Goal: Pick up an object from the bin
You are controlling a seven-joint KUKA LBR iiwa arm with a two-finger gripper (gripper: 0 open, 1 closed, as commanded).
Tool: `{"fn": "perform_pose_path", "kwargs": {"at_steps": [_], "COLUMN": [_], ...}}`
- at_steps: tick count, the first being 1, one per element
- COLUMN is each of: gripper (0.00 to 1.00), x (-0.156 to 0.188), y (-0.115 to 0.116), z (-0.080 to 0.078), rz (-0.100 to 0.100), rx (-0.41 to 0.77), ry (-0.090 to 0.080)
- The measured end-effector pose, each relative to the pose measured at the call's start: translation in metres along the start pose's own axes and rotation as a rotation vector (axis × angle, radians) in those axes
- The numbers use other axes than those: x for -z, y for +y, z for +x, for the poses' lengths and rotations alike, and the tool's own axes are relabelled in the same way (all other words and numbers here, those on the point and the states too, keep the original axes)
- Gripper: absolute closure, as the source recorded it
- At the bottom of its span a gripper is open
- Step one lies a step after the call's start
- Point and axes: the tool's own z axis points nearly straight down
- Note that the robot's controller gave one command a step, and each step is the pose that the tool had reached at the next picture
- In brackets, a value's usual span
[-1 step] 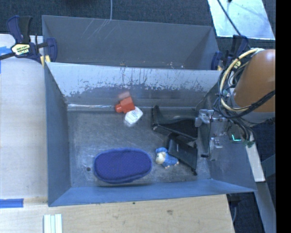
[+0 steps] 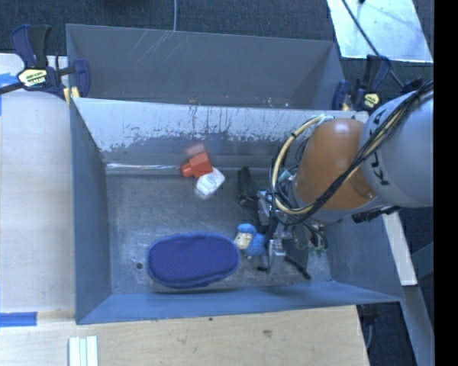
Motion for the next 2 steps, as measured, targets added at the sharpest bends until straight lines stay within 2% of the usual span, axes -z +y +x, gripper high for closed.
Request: {"fn": "perform_pose_path", "kwargs": {"at_steps": [1,2], "gripper": [1.00,1.00], "x": [-0.001,0.147], "y": [-0.002,0.014], "z": [0.000,0.003], "rz": [0.001,0.001], "rx": [-0.005,0.035], "ry": [-0.004,-0.015]}}
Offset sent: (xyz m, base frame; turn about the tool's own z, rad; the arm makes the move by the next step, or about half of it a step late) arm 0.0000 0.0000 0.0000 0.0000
